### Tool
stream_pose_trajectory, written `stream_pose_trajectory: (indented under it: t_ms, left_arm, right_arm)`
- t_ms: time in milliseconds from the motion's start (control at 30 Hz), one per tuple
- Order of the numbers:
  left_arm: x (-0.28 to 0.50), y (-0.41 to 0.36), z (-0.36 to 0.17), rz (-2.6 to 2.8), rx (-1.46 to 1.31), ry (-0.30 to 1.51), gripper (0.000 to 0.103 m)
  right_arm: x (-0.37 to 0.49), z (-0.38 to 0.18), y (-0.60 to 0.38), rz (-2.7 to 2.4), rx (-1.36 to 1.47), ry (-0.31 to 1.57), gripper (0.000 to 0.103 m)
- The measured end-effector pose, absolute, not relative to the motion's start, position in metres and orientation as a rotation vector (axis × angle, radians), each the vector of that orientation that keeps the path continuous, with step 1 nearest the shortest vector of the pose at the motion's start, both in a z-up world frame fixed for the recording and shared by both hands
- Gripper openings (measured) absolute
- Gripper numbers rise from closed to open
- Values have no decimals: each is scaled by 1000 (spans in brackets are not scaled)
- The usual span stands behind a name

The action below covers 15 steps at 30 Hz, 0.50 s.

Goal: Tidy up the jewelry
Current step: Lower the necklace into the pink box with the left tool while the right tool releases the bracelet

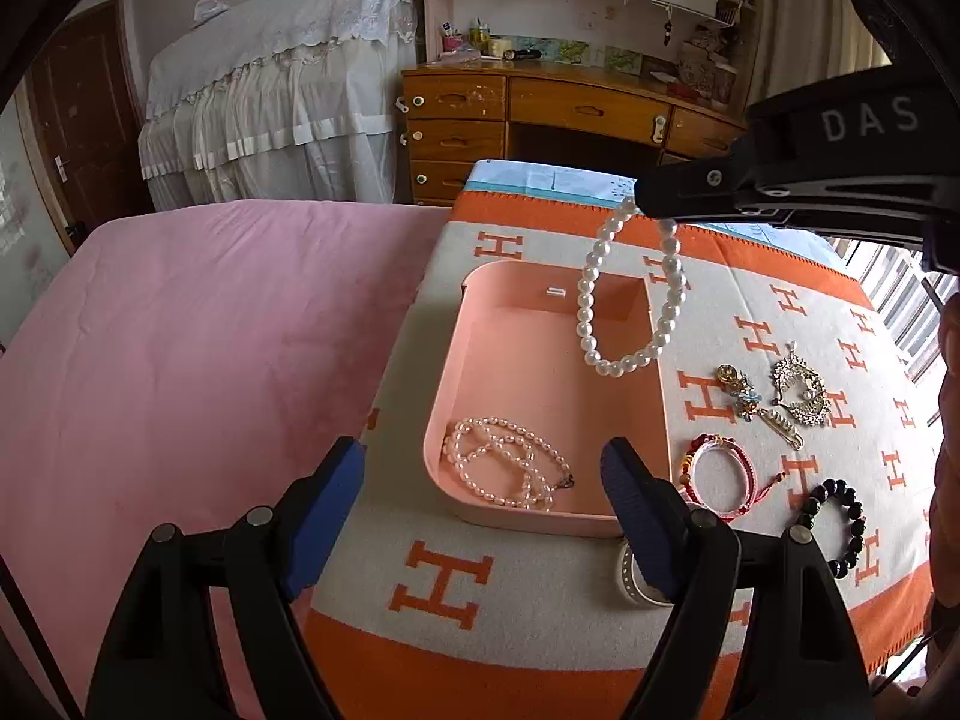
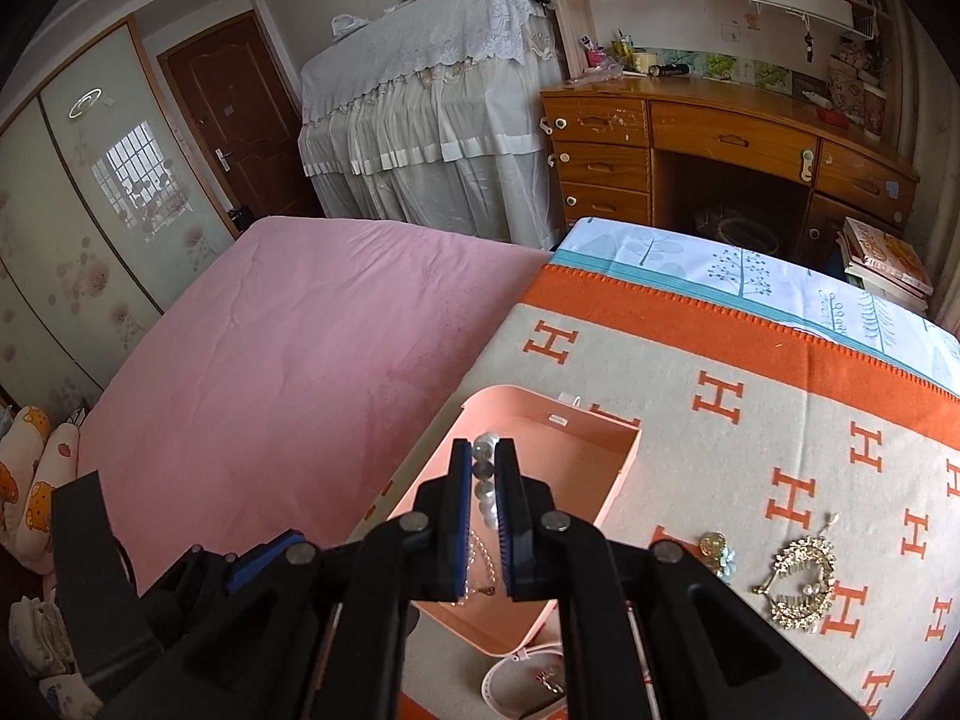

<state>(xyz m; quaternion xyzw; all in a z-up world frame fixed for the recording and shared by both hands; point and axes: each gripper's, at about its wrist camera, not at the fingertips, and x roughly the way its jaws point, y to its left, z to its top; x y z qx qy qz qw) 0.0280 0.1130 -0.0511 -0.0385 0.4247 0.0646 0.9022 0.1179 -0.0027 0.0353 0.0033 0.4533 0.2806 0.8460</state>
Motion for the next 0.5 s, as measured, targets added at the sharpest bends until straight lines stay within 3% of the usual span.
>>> stream_pose_trajectory:
  t_ms: [500]
  left_arm:
    - [28, 118, -65, 154, -79, 874, 80]
  right_arm:
    - [160, -35, 25, 540, -47, 1137, 8]
